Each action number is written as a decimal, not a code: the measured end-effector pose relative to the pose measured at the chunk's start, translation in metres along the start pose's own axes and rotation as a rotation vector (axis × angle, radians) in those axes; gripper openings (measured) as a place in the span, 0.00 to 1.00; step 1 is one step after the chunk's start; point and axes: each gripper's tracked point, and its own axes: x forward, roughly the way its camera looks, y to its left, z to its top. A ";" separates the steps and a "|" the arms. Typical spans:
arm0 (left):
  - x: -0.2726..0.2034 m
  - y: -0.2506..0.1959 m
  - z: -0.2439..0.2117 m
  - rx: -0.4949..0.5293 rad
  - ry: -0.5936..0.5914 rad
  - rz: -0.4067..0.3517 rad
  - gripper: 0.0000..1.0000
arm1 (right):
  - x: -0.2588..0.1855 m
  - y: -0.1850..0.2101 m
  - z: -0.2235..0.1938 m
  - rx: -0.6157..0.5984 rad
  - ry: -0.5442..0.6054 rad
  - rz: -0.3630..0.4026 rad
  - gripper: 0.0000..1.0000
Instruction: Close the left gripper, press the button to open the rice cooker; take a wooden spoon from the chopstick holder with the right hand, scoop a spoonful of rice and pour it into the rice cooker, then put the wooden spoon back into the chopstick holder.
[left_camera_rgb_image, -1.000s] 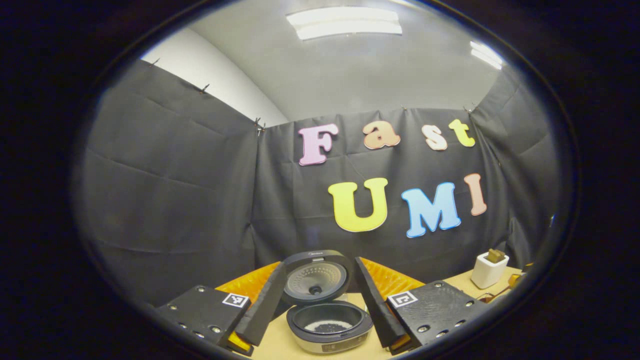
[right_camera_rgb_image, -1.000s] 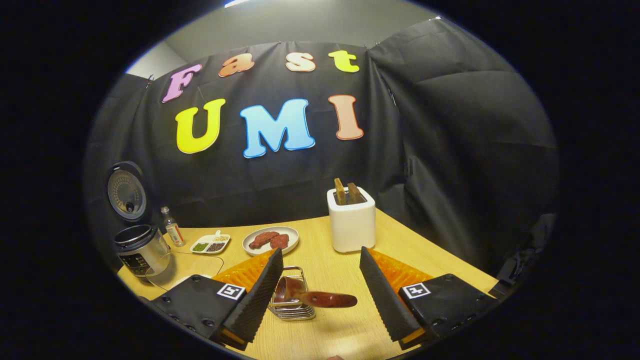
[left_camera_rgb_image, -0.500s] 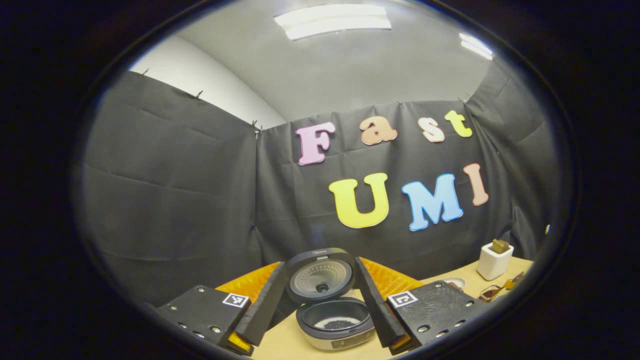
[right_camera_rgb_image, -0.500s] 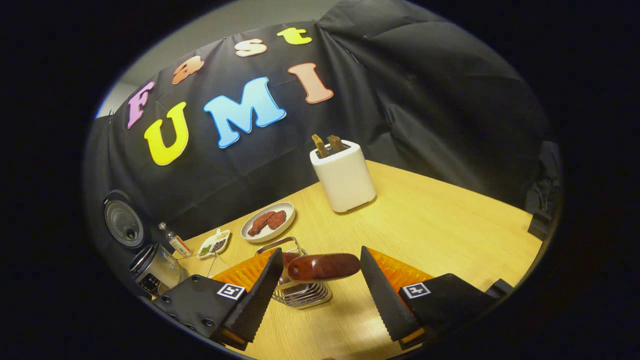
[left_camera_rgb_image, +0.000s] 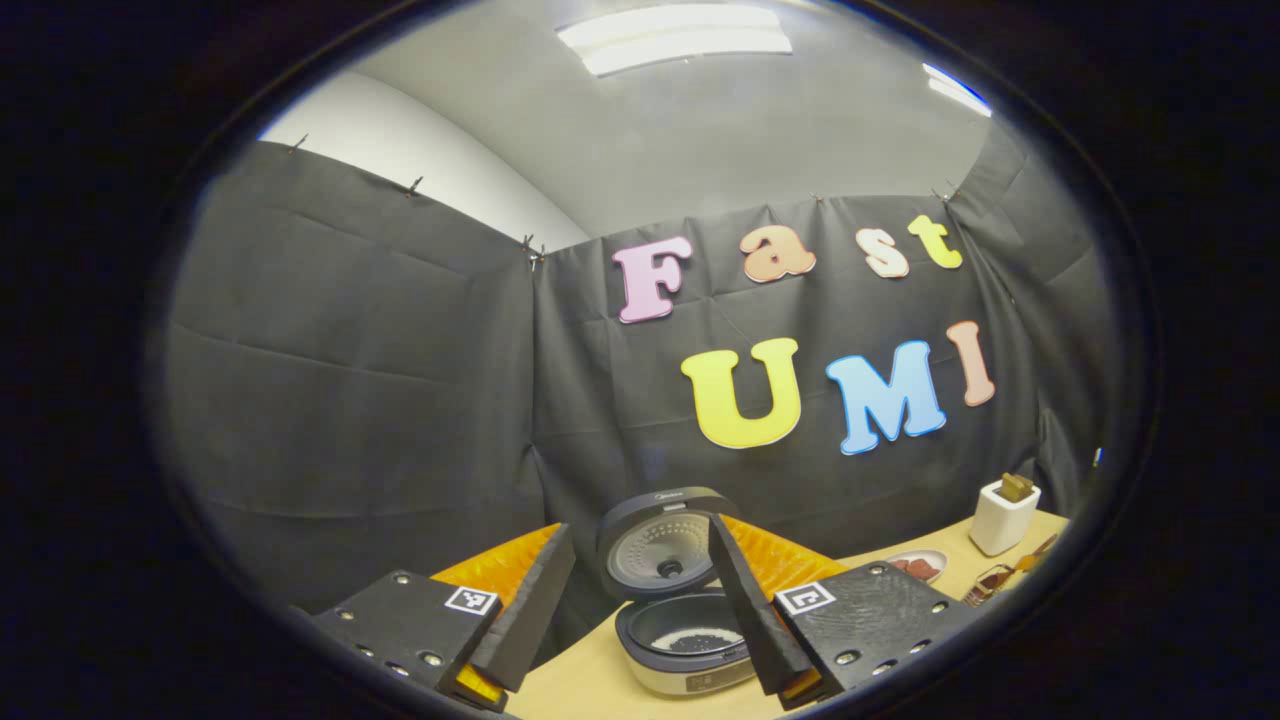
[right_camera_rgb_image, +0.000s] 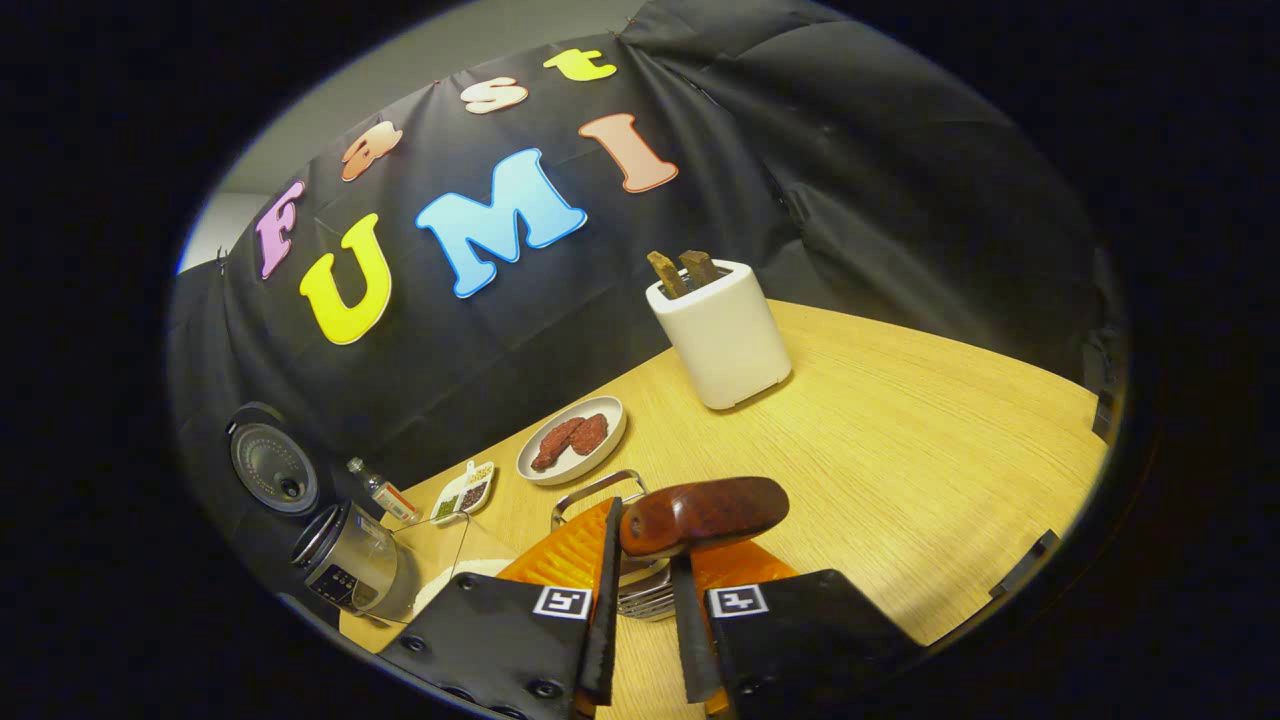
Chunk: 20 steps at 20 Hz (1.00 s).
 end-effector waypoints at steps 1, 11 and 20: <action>0.002 0.002 0.000 -0.004 0.000 0.002 0.83 | 0.004 0.002 -0.006 -0.013 0.014 -0.001 0.19; 0.011 0.030 -0.009 -0.070 -0.028 0.030 0.83 | -0.006 0.032 0.031 -0.237 -0.008 0.002 0.11; 0.024 0.063 -0.049 -0.142 0.013 0.048 0.83 | -0.025 0.118 0.057 -0.476 -0.082 0.083 0.11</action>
